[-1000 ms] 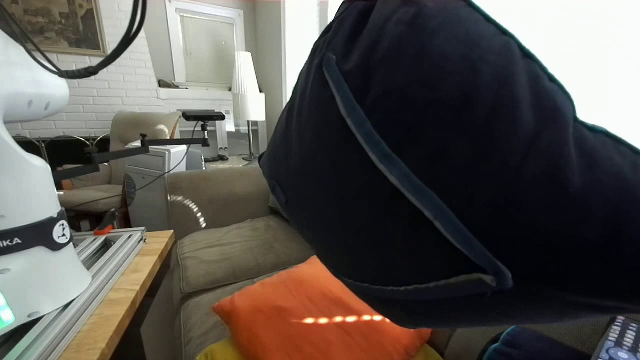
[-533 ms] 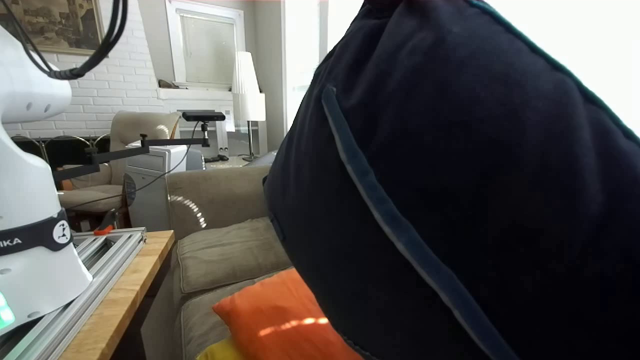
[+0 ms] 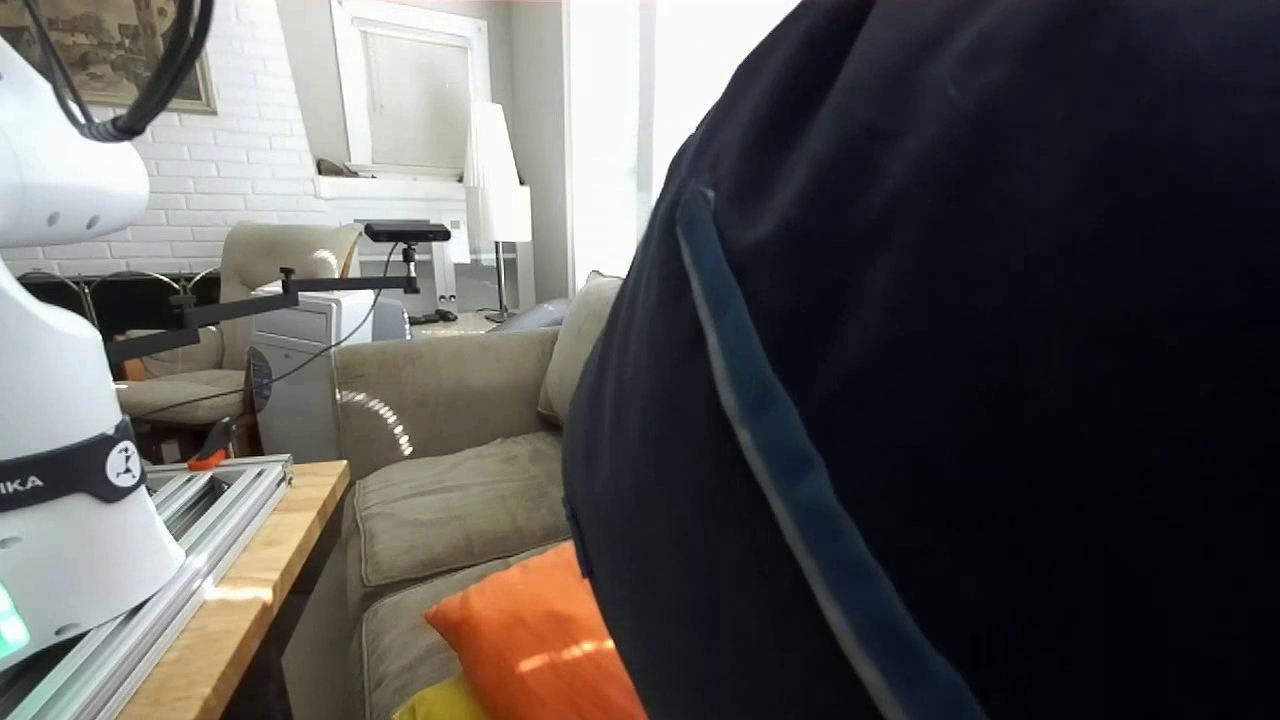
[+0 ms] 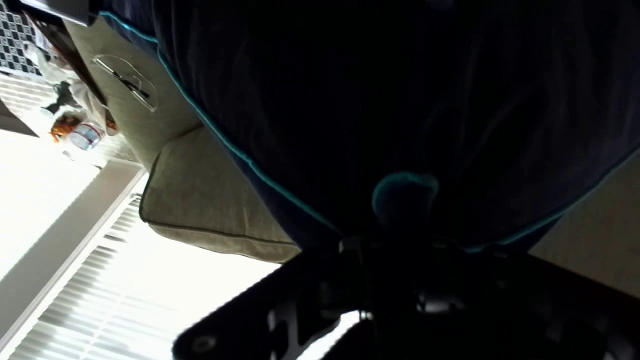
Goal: Move the blue pillow to the right.
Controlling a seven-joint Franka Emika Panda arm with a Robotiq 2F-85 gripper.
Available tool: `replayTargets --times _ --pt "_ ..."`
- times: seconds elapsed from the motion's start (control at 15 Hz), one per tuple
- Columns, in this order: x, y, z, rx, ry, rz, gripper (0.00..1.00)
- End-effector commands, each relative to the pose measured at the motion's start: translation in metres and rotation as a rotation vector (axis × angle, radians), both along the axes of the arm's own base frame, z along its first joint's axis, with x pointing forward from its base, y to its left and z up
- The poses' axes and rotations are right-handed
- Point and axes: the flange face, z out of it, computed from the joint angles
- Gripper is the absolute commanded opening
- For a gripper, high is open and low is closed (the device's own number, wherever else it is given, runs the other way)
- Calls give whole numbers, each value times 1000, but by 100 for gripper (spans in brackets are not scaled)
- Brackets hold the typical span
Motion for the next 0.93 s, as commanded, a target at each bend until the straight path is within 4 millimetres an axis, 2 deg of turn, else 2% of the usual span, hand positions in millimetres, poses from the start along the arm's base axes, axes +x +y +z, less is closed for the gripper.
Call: replayTargets --times 0.0,0.27,0.6,0.87 --pt "26 -15 -3 -62 25 -78 3" --pt "46 -19 -29 -70 81 -115 3" --pt "61 -33 -44 -101 141 -161 3" --pt "62 -44 -55 -117 188 -180 3"
